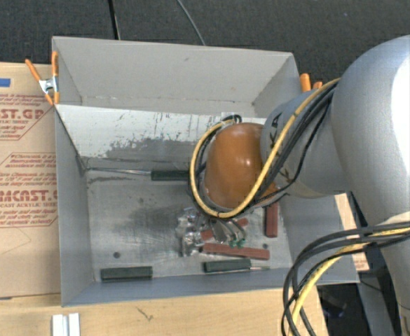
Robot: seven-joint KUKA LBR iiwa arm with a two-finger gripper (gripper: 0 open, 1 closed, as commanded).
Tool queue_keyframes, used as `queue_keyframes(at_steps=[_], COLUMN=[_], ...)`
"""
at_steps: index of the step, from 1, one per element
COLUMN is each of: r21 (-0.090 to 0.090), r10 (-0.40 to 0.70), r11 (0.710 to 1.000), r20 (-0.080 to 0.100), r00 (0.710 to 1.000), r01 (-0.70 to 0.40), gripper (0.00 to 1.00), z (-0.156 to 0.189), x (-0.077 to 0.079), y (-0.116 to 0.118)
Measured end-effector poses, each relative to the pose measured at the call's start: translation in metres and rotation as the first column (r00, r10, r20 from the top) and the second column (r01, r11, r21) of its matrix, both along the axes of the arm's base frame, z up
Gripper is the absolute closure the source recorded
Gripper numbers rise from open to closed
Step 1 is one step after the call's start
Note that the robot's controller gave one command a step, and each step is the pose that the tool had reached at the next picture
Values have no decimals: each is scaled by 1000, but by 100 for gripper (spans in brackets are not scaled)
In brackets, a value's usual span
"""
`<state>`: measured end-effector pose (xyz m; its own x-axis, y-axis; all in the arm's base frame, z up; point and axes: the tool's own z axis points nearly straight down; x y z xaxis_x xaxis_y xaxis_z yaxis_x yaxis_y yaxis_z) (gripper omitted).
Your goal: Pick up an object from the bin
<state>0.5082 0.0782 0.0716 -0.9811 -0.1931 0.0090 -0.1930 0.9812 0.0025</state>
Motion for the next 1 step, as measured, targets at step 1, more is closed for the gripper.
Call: queue_keyframes(at_steps=[1], r21=[0], r10=[-78], r11=[997], r20=[10], r00=[997], r01=[78], gripper=[0], z=[61], x=[-10], y=[-19])
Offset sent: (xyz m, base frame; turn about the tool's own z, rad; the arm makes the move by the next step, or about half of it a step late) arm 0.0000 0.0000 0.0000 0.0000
